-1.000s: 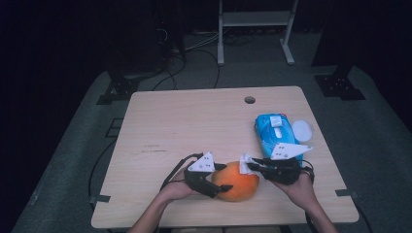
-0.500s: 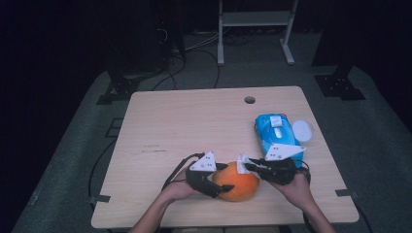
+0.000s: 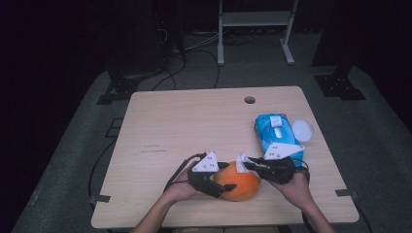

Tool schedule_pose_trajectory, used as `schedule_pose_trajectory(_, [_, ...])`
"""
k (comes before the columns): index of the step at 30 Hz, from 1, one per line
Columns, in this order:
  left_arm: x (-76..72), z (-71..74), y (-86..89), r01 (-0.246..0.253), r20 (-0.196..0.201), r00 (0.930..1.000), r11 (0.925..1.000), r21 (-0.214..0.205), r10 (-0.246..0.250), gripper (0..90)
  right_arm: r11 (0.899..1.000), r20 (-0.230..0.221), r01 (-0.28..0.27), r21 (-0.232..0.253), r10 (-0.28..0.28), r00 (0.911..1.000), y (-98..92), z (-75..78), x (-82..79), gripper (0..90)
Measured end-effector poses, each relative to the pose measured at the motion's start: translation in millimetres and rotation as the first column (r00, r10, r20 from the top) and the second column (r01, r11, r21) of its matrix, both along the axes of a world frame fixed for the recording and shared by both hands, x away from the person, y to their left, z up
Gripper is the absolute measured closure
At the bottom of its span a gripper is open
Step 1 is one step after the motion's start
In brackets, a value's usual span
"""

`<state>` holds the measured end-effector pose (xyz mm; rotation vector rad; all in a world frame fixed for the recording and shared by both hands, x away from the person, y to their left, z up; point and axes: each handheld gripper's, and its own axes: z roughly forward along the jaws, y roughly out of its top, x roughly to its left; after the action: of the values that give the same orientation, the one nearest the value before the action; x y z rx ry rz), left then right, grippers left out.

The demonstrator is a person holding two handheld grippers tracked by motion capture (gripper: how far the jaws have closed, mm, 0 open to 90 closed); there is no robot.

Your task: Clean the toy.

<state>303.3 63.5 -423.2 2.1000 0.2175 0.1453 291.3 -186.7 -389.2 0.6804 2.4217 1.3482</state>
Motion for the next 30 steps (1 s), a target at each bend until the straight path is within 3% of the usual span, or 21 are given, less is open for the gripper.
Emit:
schedule_pose_trajectory(3, [2.5, 1.8, 4.5, 0.013, -0.016, 0.9998, 0.9997, -0.020, -0.013, 20.1, 0.999, 0.008, -0.027, -0.026, 0.027, 0.9996, 4.5, 0.0, -2.1, 80.2])
schedule_pose_trajectory(6, [8.6, 1.7, 10.0, 0.000, -0.066, 0.9978, 0.9986, -0.054, -0.003, 13.9, 0.998, -0.006, -0.045, -0.032, 0.045, 0.9990, 0.4, -1.7, -2.5, 80.2])
schedule_pose_trajectory(9, [13.8, -3.2, 13.4, -0.007, -0.108, 0.9942, 0.9991, -0.043, 0.002, 9.8, 0.998, -0.019, -0.054, -0.020, 0.054, 0.9984, -5.4, -2.6, -1.8, 80.0])
schedule_pose_trajectory(13, [15.5, -16.0, 9.6, 0.024, -0.177, 0.9838, 0.9994, -0.025, -0.028, 9.0, 0.998, -0.047, -0.054, 0.015, 0.055, 0.9974, -11.0, -5.1, 2.6, 79.6])
schedule_pose_trajectory(15, [14.0, -18.0, 8.2, 0.032, -0.164, 0.9859, 0.9992, -0.022, -0.035, 12.3, 0.998, -0.049, -0.055, 0.026, 0.056, 0.9972, -11.1, -5.2, 3.4, 79.6])
schedule_pose_trajectory(18, [11.6, -9.2, 12.4, 0.023, -0.098, 0.9948, 0.9986, -0.047, -0.027, 33.8, 0.999, -0.025, -0.033, 0.032, 0.034, 0.9991, -9.8, -0.2, 0.5, 79.8])
schedule_pose_trajectory(19, [10.9, -5.6, 13.2, 0.020, -0.077, 0.9967, 0.9980, -0.060, -0.024, 36.9, 0.999, -0.011, -0.030, 0.044, 0.030, 0.9995, -9.8, 2.8, -0.9, 79.8])
schedule_pose_trajectory(22, [7.6, 4.9, 14.3, 0.000, -0.004, 1.0000, 0.9983, -0.058, -0.001, 37.9, 0.998, 0.030, -0.013, 0.068, 0.011, 0.9995, -10.1, 11.0, -3.8, 79.8])
schedule_pose_trajectory(24, [7.7, 7.4, 18.1, -0.013, 0.019, 0.9997, 0.9986, -0.051, 0.014, 38.1, 0.999, 0.046, 0.012, 0.053, -0.015, 0.9988, -11.2, 10.0, -2.6, 79.8])
schedule_pose_trajectory(27, [10.6, 5.2, 23.2, -0.043, 0.026, 0.9987, 0.9987, -0.027, 0.044, 38.0, 0.998, 0.030, 0.069, 0.008, -0.069, 0.9972, -17.3, -2.7, 6.4, 79.8])
schedule_pose_trajectory(28, [12.0, 3.8, 24.3, -0.043, 0.015, 0.9989, 0.9983, -0.038, 0.044, 37.9, 0.996, 0.008, 0.087, -0.007, -0.087, 0.9962, -20.3, -9.4, 10.8, 79.8])
schedule_pose_trajectory(30, [12.5, 2.6, 23.0, -0.046, 0.013, 0.9989, 0.9983, -0.036, 0.046, 36.9, 0.994, -0.056, 0.096, 0.043, -0.094, 0.9941, -26.6, -17.8, 17.2, 79.8])
